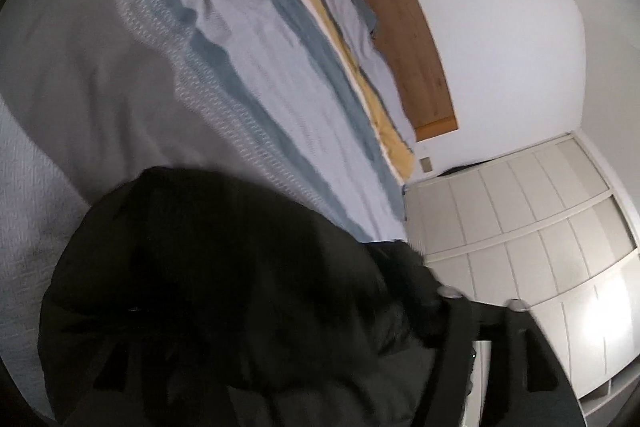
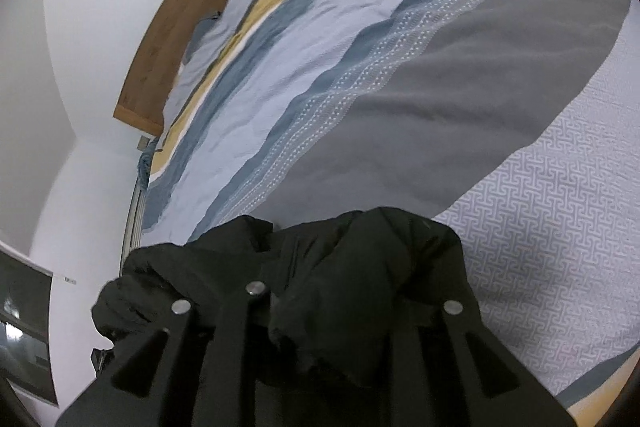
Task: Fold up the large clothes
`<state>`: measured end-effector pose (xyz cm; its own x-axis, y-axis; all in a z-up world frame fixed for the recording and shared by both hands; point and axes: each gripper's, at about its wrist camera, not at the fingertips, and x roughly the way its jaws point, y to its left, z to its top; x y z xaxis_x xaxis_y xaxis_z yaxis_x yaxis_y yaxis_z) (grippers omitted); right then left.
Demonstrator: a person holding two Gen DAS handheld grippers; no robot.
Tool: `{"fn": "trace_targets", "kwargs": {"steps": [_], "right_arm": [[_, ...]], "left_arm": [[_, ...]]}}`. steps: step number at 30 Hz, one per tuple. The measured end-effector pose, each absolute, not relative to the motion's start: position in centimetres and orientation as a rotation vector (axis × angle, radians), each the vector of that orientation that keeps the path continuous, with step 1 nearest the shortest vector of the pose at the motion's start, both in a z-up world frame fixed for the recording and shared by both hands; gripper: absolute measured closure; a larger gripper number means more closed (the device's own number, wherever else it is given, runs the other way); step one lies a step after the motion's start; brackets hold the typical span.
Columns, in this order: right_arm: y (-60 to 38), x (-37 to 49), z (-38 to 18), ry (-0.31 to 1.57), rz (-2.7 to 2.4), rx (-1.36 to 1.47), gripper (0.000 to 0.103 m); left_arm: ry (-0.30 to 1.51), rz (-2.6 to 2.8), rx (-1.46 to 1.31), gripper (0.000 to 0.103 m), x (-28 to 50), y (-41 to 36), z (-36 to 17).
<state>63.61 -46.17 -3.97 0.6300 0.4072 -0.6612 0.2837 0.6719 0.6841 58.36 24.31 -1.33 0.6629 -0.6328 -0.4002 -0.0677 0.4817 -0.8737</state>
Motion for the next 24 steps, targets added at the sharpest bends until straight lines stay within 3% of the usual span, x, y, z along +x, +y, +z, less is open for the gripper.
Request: {"fn": "trace_targets", "kwargs": {"steps": [5, 7, 12, 15, 24], "right_arm": [[-46.1, 63.4, -1.7, 0.921, 0.069, 0.840, 0.071], [-46.1, 63.4, -0.7, 0.912, 0.077, 0.836, 0.055], [-46.9, 63.2, 1.6, 0.899, 0.061, 0.844, 0.049], [-47.8, 62.9, 3.5, 0.857, 0.048, 0.857, 0.036], [-42.9, 61.2, 7.9, 0.873, 0.101, 0.575, 0.035]], "left_arm": [[0.782, -0.330, -0.998, 0.016, 59.2, 25.9, 1.4], [0.787, -0.302, -0.983, 0.016, 59.3, 26.7, 2.0], [0.828, -0.239, -0.865, 0.016, 58.9, 26.7, 4.0], [0.857, -0.214, -0.706, 0.016, 58.1, 24.4, 5.7], [0.921, -0.275, -0.350, 0.015, 55.0, 13.7, 6.5]]}}
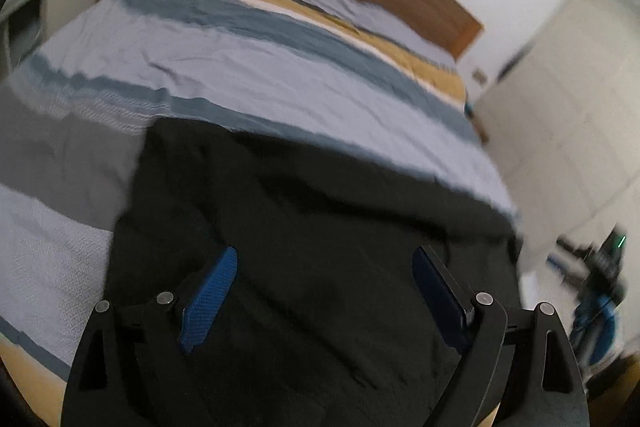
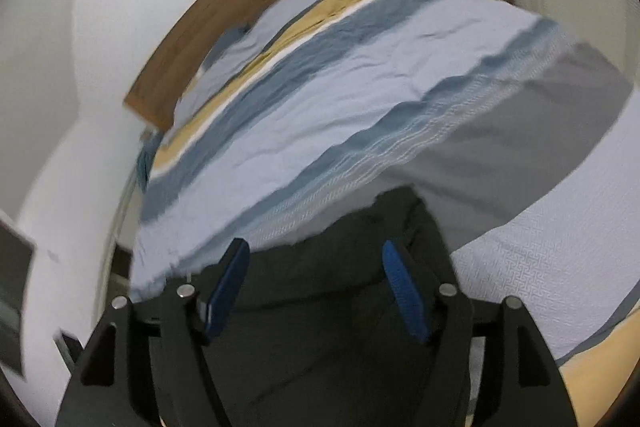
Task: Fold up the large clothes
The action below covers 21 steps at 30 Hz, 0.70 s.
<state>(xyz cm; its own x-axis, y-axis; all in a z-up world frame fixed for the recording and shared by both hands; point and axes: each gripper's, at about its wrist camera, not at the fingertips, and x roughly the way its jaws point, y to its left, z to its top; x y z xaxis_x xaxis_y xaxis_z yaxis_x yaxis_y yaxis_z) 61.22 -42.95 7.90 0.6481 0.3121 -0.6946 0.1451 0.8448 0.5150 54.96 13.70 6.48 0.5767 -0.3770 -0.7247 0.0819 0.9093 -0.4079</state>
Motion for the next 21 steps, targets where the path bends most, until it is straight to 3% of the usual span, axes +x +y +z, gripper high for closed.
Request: {"fn": "trace_targets", "kwargs": {"steps": [11, 21], "right_arm": [[-27.1, 61.0, 4.5, 0.927, 0.294, 0.275, 0.035], [-24.9, 65.2, 0.0, 0.976, 0.256, 0.179, 0.035]], "left_arm": [[0.901, -0.365, -0.023, 0.011, 57.5, 3.0, 4.8], [0.952, -0.258, 0.109, 0.003, 61.5, 0.2, 0.4]]}}
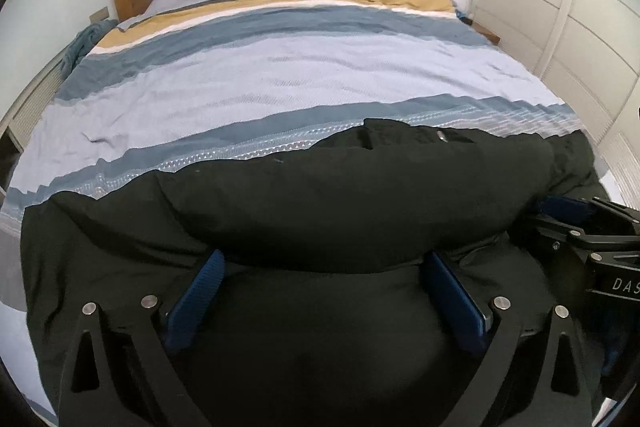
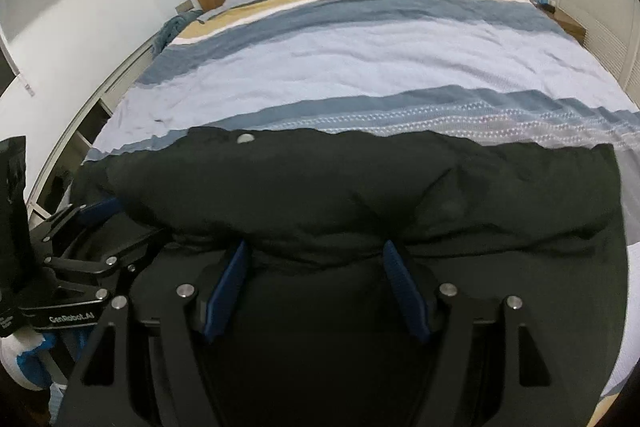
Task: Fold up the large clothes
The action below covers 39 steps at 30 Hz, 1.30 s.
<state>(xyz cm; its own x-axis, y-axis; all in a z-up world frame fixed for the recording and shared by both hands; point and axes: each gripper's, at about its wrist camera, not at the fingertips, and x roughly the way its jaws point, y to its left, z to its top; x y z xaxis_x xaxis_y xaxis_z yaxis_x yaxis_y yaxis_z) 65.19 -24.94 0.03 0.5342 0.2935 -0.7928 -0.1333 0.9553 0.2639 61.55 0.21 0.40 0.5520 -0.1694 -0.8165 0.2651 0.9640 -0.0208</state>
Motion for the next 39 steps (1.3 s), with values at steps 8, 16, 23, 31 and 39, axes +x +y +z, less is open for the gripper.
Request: {"fn": "trace_targets", "kwargs": {"steps": [8, 16, 23, 31, 39], "right_arm": [[-26.3, 67.8, -2.2, 0.999, 0.238, 0.195, 0.035], [-28.5, 68.8, -3.0, 1.025, 0.228, 0.188, 0.035], [-34.8, 69.1, -4.4, 1.059, 0.115, 0.259, 0.035], [-38.7, 68.5, -5.2, 1.097, -0.004, 0.188, 0.035], [-43.0, 66.5, -4.2, 1.143, -0.130, 0.211, 0.035]], "left_arm": [[0.991, -0.229, 0.128, 0.001, 63.0, -0.2, -1.1], [1.003, -0.238, 0.123, 0.001, 63.8, 0.6, -1.3], [1.021, -0.201, 0.121, 0.001, 64.6, 2.8, -1.3], [1.066, -0.085, 0.038, 0.001, 66.0, 8.7, -1.5], [1.123, 0.167, -0.011, 0.001, 64.6, 17.5, -1.2]]}}
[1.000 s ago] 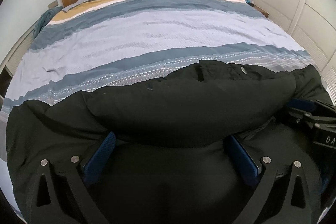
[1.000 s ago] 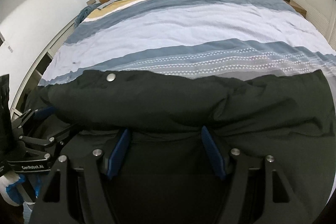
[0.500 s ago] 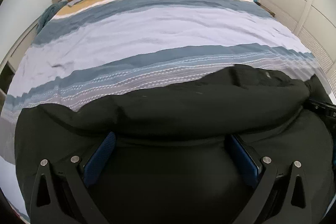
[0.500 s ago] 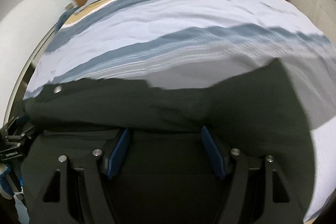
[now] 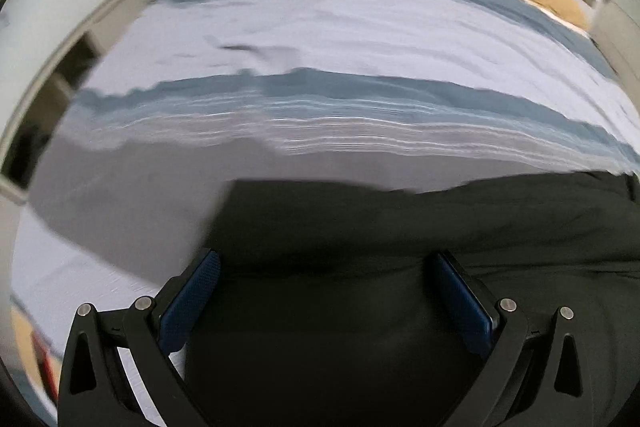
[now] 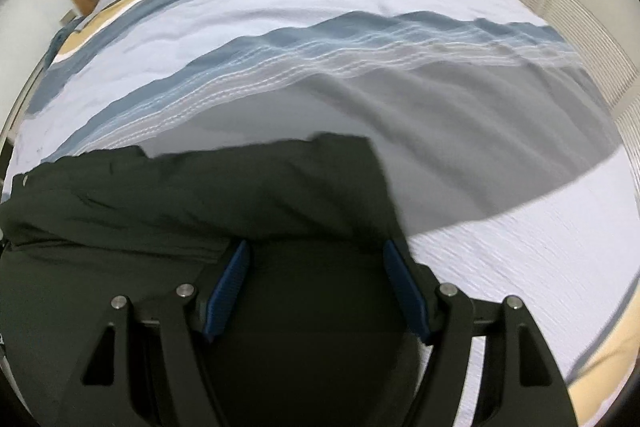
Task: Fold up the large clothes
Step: 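Open both tools and raise them above the folded jacket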
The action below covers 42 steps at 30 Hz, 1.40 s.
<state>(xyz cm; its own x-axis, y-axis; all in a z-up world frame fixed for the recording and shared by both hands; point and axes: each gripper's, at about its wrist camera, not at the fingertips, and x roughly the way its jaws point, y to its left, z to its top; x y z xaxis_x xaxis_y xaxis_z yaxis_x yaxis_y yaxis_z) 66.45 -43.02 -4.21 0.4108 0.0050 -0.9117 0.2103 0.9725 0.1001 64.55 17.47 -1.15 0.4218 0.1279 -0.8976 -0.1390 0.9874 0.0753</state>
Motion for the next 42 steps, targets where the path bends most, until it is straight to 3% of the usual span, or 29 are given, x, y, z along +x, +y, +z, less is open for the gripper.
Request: {"fn": "trace_targets", "kwargs": {"steps": [8, 17, 22, 34, 42], "right_arm": [[-35.6, 61.2, 2.2, 0.999, 0.040, 0.099, 0.035], [-26.1, 58.2, 0.7, 0.980, 0.207, -0.016, 0.035], [-27.4, 58.4, -0.9, 0.993, 0.154, 0.032, 0.017], [-34.9, 58.2, -1.3, 1.073, -0.111, 0.101, 0.016], [-29.9, 55.3, 2.1, 0.999, 0.048, 0.113, 0.016]], "left_arm": [[0.985, 0.032, -0.135, 0.001, 56.9, 16.1, 3.5], [0.991, -0.005, -0.047, 0.001, 54.0, 12.0, -0.5], [0.993, -0.011, -0.033, 0.001, 54.0, 12.1, -0.6], [1.010, 0.017, -0.017, 0.001, 52.0, 12.5, 0.3], [1.010, 0.051, -0.046, 0.001, 49.9, 12.9, 0.5]]}}
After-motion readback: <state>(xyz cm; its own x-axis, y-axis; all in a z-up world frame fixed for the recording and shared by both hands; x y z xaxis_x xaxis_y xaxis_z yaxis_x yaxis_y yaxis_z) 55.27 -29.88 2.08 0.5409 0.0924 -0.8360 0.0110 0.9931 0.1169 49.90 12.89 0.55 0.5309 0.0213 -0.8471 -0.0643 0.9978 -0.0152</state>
